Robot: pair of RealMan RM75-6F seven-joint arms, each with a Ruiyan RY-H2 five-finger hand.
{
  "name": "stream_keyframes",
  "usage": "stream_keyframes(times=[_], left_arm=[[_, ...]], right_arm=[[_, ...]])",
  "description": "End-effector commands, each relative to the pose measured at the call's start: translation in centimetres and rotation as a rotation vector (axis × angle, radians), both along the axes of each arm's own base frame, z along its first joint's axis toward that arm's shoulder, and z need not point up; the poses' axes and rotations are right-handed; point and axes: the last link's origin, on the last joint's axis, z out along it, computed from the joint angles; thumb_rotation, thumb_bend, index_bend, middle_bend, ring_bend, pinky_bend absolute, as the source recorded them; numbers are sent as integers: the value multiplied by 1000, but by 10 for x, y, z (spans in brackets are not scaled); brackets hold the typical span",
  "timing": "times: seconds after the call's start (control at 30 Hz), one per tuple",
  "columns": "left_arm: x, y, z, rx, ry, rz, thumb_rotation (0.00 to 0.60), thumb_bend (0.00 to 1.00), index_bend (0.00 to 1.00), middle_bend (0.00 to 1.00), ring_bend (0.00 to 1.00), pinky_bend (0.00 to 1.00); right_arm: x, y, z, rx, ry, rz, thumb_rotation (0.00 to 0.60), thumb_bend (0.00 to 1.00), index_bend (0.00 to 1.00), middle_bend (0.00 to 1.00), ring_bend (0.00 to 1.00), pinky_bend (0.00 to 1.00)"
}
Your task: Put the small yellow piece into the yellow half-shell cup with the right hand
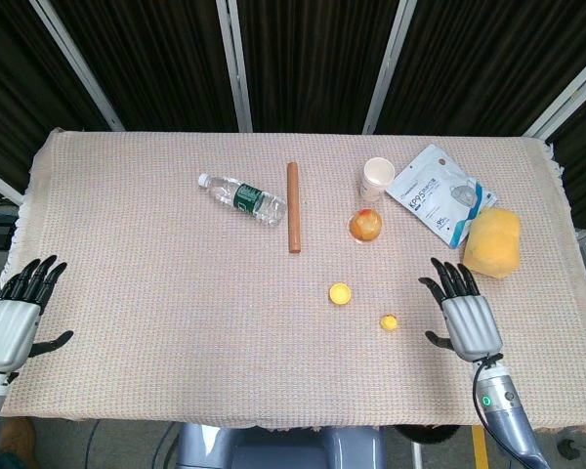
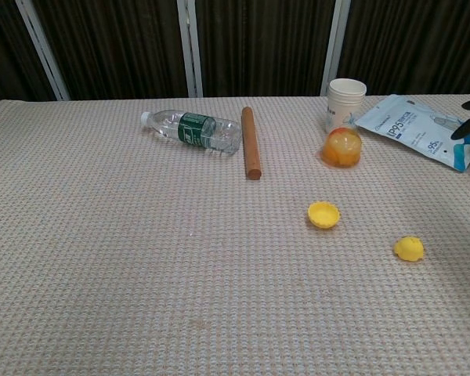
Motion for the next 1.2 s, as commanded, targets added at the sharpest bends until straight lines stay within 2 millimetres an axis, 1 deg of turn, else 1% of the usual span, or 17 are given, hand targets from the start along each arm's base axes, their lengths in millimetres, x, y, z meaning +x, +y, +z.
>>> stream_keyframes(times=[0.03, 0.17, 0.33, 0.53, 0.63, 0.87, 1.03, 1.2], left_arm=[[1, 0, 0, 2, -4, -1, 600, 0, 0, 0, 0, 171], [1, 0, -1, -4, -3, -8, 600, 0, 0, 0, 0, 170], [3, 1, -2, -12, -6, -14, 600, 0, 0, 0, 0, 170], [5, 3, -4, -23, -2, -27, 600, 0, 0, 0, 0, 170], [5, 3, -5, -27, -3, -30, 600, 0, 0, 0, 0, 170], [6, 3, -6, -38, 0, -34, 600, 0, 0, 0, 0, 170], [6, 3, -6, -43, 3, -33, 600, 0, 0, 0, 0, 172], [6, 3, -7, -46, 3, -32, 600, 0, 0, 0, 0, 180]], right_arm=[[2, -1, -10, 30, -24, -15, 600, 34, 227, 0, 0, 0], [2, -5, -24, 55, -14, -20, 600, 61, 245, 0, 0, 0], [7, -10, -55, 95, -17, -41, 600, 72, 248, 0, 0, 0], [15, -22, -81, 119, 41, -32, 600, 93, 254, 0, 0, 0], [21, -27, -87, 119, 47, -22, 600, 100, 258, 0, 0, 0], [22, -32, -99, 123, 54, -35, 600, 103, 264, 0, 0, 0], [15, -33, -105, 135, 70, -46, 600, 105, 287, 0, 0, 0], [4, -32, -104, 138, 72, -68, 600, 112, 339, 0, 0, 0]])
